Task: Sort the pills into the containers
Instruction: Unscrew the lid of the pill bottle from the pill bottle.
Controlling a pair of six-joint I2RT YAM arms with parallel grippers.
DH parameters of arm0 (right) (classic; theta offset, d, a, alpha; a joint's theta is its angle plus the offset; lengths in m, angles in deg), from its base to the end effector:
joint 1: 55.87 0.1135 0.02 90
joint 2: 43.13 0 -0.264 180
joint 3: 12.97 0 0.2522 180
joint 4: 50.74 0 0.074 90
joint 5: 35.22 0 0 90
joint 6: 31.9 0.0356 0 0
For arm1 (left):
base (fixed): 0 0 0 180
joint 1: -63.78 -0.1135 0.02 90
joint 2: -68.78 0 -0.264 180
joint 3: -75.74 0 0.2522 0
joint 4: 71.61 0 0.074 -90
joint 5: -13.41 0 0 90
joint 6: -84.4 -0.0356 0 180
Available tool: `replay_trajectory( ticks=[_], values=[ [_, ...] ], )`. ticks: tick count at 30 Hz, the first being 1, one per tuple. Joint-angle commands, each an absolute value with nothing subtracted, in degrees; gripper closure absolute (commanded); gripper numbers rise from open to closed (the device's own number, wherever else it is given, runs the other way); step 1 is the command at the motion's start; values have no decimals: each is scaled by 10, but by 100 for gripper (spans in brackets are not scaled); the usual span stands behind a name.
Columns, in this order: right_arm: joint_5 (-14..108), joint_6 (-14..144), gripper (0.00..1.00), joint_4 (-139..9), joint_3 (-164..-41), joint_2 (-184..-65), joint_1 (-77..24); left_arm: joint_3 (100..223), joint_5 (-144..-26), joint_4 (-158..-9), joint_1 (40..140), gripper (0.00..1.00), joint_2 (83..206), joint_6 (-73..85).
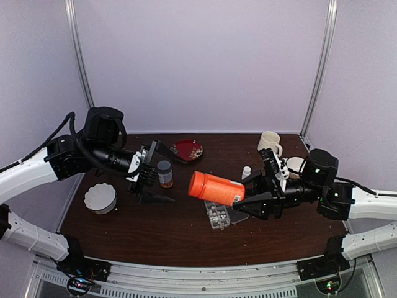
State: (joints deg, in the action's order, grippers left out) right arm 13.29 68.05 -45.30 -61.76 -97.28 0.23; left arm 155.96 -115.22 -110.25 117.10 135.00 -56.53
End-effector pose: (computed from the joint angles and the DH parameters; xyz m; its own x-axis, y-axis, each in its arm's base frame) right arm 0.1015 0.1934 0.3041 -0.1705 -0.0217 -0.9851 -0.9765 -0.1303 0.1719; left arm 0.1320 -0.2144 0.3737 0.5926 0.2197 -0.7750 0.8019 -0.2523 0.5416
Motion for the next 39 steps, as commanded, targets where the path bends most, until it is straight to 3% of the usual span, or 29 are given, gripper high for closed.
replay_trajectory(
  ticks=[1, 17, 27, 31, 33, 36, 39],
  values=[
    [104, 714, 100, -441, -627, -982, -1, 1563, -1164, -1093, 1185, 9, 1357, -690],
    [106, 745, 100, -358, -639, -1036, -1, 1510, -1105, -979, 1217, 10, 1351, -685],
    [109, 755, 100, -348, -639, -1044, -1, 1504, -1100, -956, 1218, 19, 1350, -668],
    [111, 757, 100, -347, -636, -1046, -1, 1492, -1103, -935, 1217, 16, 1343, -660],
    [109, 760, 100, -341, -636, -1047, -1, 1486, -1104, -929, 1217, 21, 1338, -660],
    [109, 763, 100, -340, -638, -1048, -1, 1489, -1102, -939, 1218, 42, 1335, -660],
    [108, 763, 100, -344, -642, -1050, -1, 1483, -1107, -932, 1218, 45, 1333, -653]
  ],
)
